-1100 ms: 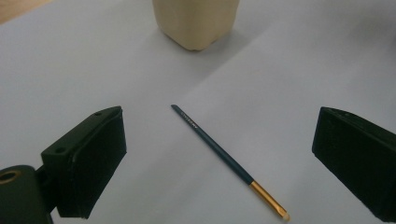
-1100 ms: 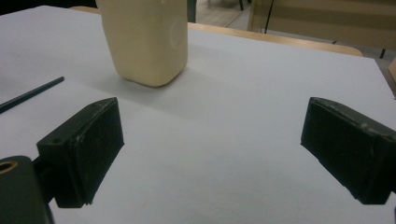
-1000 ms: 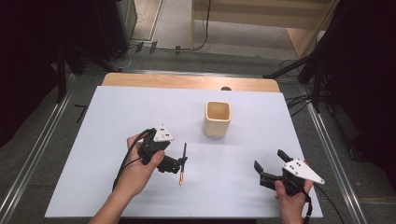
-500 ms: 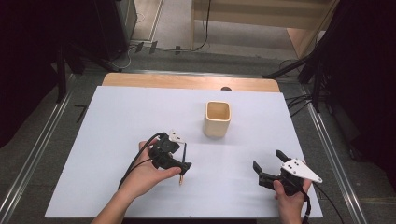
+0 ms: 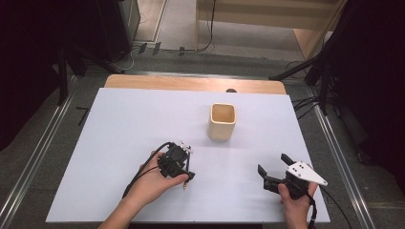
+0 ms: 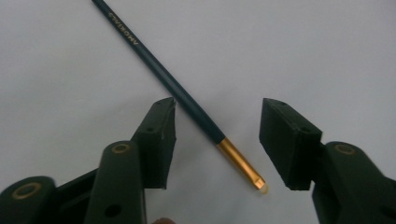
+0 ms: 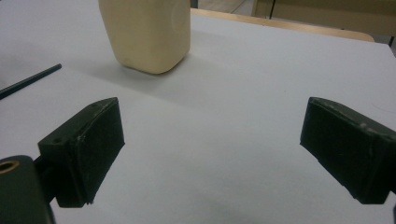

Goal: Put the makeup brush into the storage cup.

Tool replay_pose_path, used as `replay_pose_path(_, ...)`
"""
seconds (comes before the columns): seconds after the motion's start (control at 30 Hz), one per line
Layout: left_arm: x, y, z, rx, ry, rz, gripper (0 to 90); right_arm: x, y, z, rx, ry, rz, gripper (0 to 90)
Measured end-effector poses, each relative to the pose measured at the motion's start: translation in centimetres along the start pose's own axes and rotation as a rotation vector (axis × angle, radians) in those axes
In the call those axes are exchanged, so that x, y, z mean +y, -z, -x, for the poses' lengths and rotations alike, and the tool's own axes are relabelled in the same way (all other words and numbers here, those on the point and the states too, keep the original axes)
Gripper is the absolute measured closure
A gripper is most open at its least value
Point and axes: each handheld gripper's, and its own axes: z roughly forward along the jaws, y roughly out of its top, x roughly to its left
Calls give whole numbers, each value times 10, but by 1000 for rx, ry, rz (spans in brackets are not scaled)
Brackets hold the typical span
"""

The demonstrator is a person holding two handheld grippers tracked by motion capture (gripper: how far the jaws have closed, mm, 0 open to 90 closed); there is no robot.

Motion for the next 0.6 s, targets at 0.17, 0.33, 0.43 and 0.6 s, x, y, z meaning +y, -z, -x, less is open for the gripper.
replay_pose_path(0.17, 0, -4, 4, 23, 11, -28, 548, 0, -1, 0, -1, 3, -4, 67)
replay_pose_path(0.33, 0, -5, 8, 106, 2, -33, 714, 0, -2, 0, -4, 4, -11, 68)
replay_pose_path(0.43, -1, -5, 6, 112, -6, -23, 829, -1, -2, -2, -5, 4, -15, 69)
replay_pose_path(0.6, -4, -4, -3, 51, 5, 0, 851, 0, -3, -8, 6, 21, -22, 69)
